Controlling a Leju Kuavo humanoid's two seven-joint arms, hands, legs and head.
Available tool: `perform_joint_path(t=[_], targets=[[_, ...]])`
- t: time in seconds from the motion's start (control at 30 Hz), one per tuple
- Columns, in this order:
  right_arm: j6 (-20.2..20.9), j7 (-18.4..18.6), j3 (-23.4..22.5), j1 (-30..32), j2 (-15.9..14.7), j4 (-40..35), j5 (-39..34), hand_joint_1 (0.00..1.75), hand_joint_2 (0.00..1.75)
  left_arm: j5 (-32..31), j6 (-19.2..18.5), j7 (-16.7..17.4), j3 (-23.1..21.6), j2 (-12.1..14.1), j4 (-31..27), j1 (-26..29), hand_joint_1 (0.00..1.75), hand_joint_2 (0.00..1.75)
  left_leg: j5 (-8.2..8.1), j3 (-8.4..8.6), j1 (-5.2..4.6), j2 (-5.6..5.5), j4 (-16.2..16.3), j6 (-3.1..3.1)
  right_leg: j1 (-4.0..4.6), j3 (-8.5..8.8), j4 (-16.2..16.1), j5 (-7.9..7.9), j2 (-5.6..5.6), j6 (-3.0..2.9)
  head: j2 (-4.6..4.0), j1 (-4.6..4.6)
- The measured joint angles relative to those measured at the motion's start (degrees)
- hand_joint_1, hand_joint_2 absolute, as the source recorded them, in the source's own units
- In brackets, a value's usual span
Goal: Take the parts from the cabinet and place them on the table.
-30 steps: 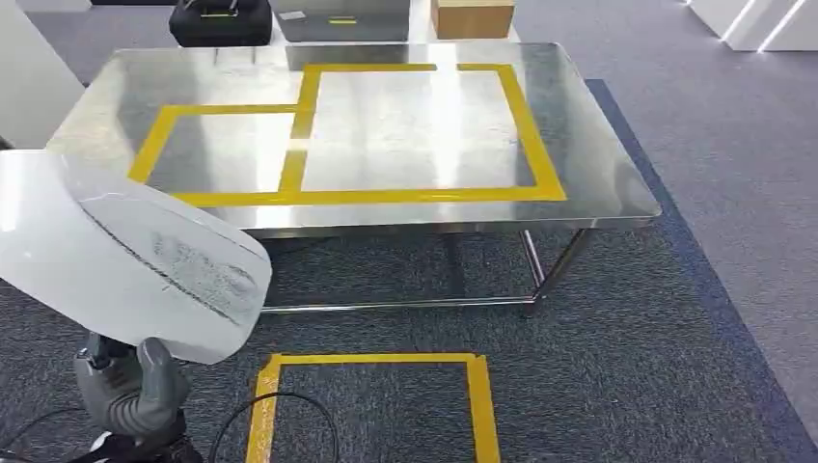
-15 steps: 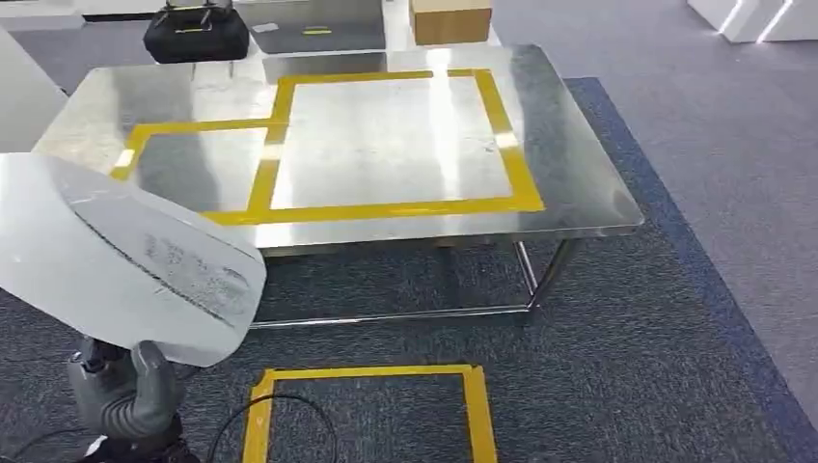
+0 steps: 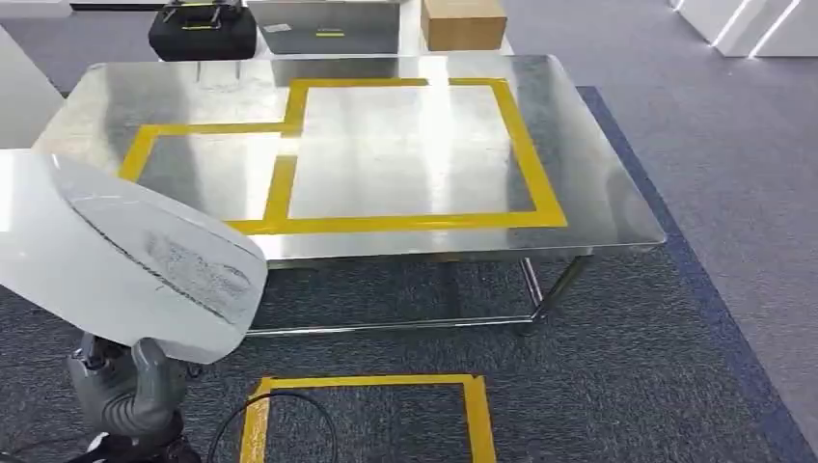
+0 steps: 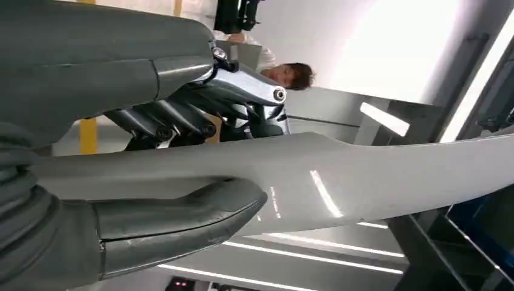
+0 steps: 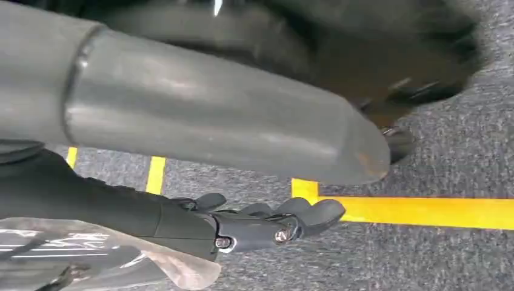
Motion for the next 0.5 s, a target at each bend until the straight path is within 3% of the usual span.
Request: perform_joint_path(t=[0.03,0.07,0.13,0.17,0.2,0.23,0.3,0.37,0.4,0.47,0.5], targets=[[-0.1,0.1,0.0,0.1,0.0,0.0,0.0,0.00,0.00,0.0,0.0,0.0,0.0,0.0,0.0,0.0,1.75,1.75,-0.36,0.39,0.01,-0.05,0.0,0.02,-0.02,-1.74,1.2,1.03,-0.01,0.11,0.00,0.09],[-0.2,0.3,0.0,0.3,0.0,0.0,0.0,0.00,0.00,0.0,0.0,0.0,0.0,0.0,0.0,0.0,1.75,1.75,-0.74,0.92,0.04,-0.20,0.0,-0.05,-0.06,-1.61,-0.5,3.45,-0.01,0.12,0.00,0.04],[-0.2,0.3,0.0,0.3,0.0,0.0,0.0,0.00,0.00,0.1,0.0,0.0,0.0,0.0,0.0,0.0,1.75,1.75,-1.73,2.40,0.10,-0.29,0.0,-0.41,-0.15,1.64,-9.9,10.22,-0.10,-0.05,0.00,0.04],[-0.2,0.4,0.0,0.3,0.0,0.0,0.0,0.00,0.00,-0.1,0.3,-0.1,0.0,0.0,0.0,0.0,1.75,1.75,-2.28,2.76,0.08,-0.26,0.0,-0.76,-0.17,3.11,-14.3,12.38,-0.32,-0.17,0.00,0.07],[-0.2,1.0,0.0,0.2,0.0,0.1,-0.1,0.00,0.00,-0.8,1.1,-0.5,0.1,0.0,0.0,0.1,1.75,1.75,-2.88,2.69,-0.43,-0.24,0.2,-1.25,0.10,4.58,-14.8,11.25,-0.39,-0.38,0.00,0.04],[-0.3,1.5,0.0,0.1,0.0,0.1,-0.5,0.00,0.00,-1.9,2.3,-0.9,0.2,0.0,-0.2,0.3,1.75,1.75,-2.95,2.72,-0.36,-0.27,0.1,-1.42,0.10,4.61,-15.1,10.85,-0.28,-1.15,0.02,-0.15],[-0.4,2.1,-0.2,0.3,0.0,0.1,-0.7,0.00,0.00,-2.4,3.1,-1.1,0.6,0.1,-0.9,0.8,1.75,1.75,-3.14,3.18,-0.29,-0.17,-0.3,-1.91,0.31,4.63,-15.2,10.44,-0.19,-1.84,0.00,-0.48],[-0.4,2.2,-0.2,0.5,0.1,0.1,-0.8,0.00,0.00,-2.5,3.3,-1.2,0.7,0.2,-1.5,0.9,1.75,1.75,-3.99,3.75,-0.17,-0.21,0.4,-2.60,-0.19,5.63,-15.9,10.24,-0.24,-2.57,0.00,-0.45],[-0.5,2.2,-0.2,0.5,0.1,0.1,-0.8,0.00,0.00,-2.6,3.4,-1.2,0.8,0.2,-1.7,0.9,1.75,1.75,-5.24,2.63,-0.18,-0.19,2.9,-2.85,-0.20,6.07,-15.9,9.94,-0.33,-3.04,0.00,-1.01],[-0.5,2.2,-0.2,0.4,0.1,0.1,-0.8,0.00,0.00,-2.6,3.5,-1.3,1.0,0.2,-1.8,1.2,1.75,1.75,-9.28,-2.86,-0.04,-0.18,12.8,-3.24,-0.16,6.64,-15.9,9.38,-0.30,-3.41,0.00,-0.96],[-0.4,2.2,-0.2,0.4,0.1,0.1,-0.8,0.00,0.00,-2.6,3.5,-1.3,1.2,0.2,-1.8,1.3,1.75,1.75,-10.36,-5.49,-0.04,-0.19,16.9,-3.32,-0.13,6.92,-15.9,9.09,-0.26,-3.41,0.00,-0.98]])
